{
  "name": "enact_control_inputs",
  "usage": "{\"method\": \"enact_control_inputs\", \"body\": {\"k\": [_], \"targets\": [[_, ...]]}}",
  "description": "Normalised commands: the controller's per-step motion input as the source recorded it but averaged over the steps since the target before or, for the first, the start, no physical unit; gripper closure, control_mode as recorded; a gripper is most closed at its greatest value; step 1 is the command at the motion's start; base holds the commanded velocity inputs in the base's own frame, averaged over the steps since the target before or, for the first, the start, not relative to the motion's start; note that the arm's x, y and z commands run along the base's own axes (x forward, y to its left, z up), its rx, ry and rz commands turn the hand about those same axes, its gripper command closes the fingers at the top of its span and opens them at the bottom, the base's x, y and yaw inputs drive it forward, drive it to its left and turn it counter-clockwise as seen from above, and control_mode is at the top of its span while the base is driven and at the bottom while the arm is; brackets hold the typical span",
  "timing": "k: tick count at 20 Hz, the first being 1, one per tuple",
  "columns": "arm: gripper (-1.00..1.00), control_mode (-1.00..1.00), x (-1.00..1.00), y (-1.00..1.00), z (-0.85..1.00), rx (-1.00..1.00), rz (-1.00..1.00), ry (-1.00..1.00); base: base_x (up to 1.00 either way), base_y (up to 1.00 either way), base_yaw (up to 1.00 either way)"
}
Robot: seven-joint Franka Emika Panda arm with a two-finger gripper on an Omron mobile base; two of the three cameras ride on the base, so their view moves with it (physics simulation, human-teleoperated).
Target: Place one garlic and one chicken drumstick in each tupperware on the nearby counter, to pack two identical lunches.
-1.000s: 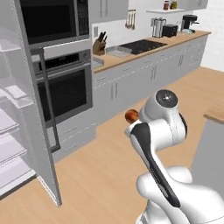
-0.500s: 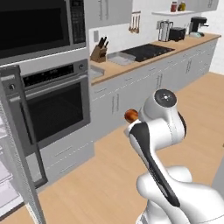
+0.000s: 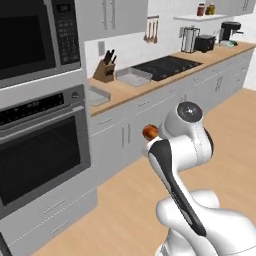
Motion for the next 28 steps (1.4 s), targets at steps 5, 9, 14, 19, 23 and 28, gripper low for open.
{"method": "enact_control_inputs", "body": {"k": [5, 9, 14, 19, 23, 28], "targets": [[1.00, 1.00, 0.00, 0.00, 0.00, 0.00, 0.00, 0.00, 1.00, -0.30, 0.01], [1.00, 1.00, 0.00, 0.00, 0.00, 0.00, 0.00, 0.00, 1.00, -0.35, 0.04], [1.00, 1.00, 0.00, 0.00, 0.00, 0.00, 0.00, 0.00, 0.97, -0.44, 0.31], [1.00, 1.00, 0.00, 0.00, 0.00, 0.00, 0.00, 0.00, 0.60, -0.38, 0.53], [1.00, 1.00, 0.00, 0.00, 0.00, 0.00, 0.00, 0.00, 0.39, -0.42, 0.53], [1.00, 1.00, 0.00, 0.00, 0.00, 0.00, 0.00, 0.00, 0.55, -0.18, 0.04]]}}
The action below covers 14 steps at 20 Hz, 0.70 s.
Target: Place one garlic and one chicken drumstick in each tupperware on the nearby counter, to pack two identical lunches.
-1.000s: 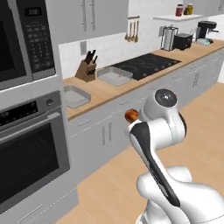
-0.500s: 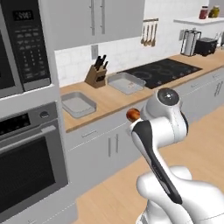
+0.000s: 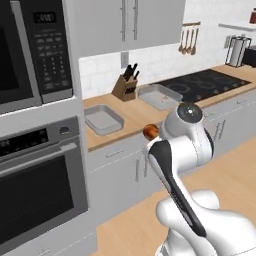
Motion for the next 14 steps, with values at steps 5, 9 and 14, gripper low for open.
{"method": "enact_control_inputs", "body": {"k": [5, 9, 14], "targets": [[1.00, 1.00, 0.00, 0.00, 0.00, 0.00, 0.00, 0.00, 0.88, -0.75, 0.21], [1.00, 1.00, 0.00, 0.00, 0.00, 0.00, 0.00, 0.00, 0.93, -0.12, 0.18], [1.00, 1.00, 0.00, 0.00, 0.00, 0.00, 0.00, 0.00, 0.88, 0.51, 0.07]]}}
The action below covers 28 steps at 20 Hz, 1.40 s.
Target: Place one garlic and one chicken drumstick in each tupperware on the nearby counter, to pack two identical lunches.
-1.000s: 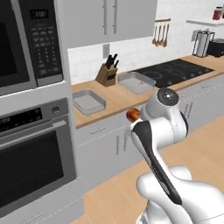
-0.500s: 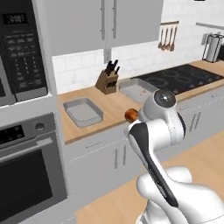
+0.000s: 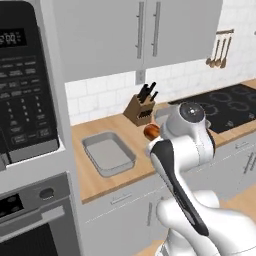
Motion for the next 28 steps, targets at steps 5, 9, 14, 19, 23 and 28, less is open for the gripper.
{"method": "enact_control_inputs", "body": {"k": [5, 9, 14, 19, 23, 28], "targets": [[1.00, -1.00, 0.60, 0.41, -0.41, 0.00, 0.04, 0.09, 0.39, 0.19, 0.02], [1.00, -1.00, 1.00, 0.88, -0.83, 0.01, 0.00, 0.24, 0.00, 0.00, 0.00], [1.00, -1.00, 0.98, 0.67, -0.79, 0.00, 0.02, 0.20, 0.00, 0.00, 0.00], [1.00, -1.00, 0.81, 0.31, -0.99, 0.00, 0.02, 0.15, 0.00, 0.00, 0.00], [1.00, -1.00, 0.85, 0.18, -0.87, 0.00, 0.00, 0.06, 0.00, 0.00, 0.00], [-1.00, -1.00, 0.34, 0.14, -0.22, 0.00, -0.01, 0.03, 0.00, 0.00, 0.00]]}}
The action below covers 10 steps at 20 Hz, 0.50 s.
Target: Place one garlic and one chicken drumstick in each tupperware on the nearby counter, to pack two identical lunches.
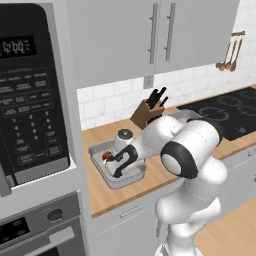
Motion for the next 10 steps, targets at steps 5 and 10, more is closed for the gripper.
{"method": "enact_control_inputs", "body": {"k": [5, 10], "targets": [[-1.00, -1.00, 0.32, 0.00, 0.73, 0.01, -0.06, 0.00, 0.00, 0.00, 0.00], [-1.00, -1.00, -0.07, -0.03, 1.00, 0.00, -0.07, -0.01, 0.00, 0.00, 0.00]]}}
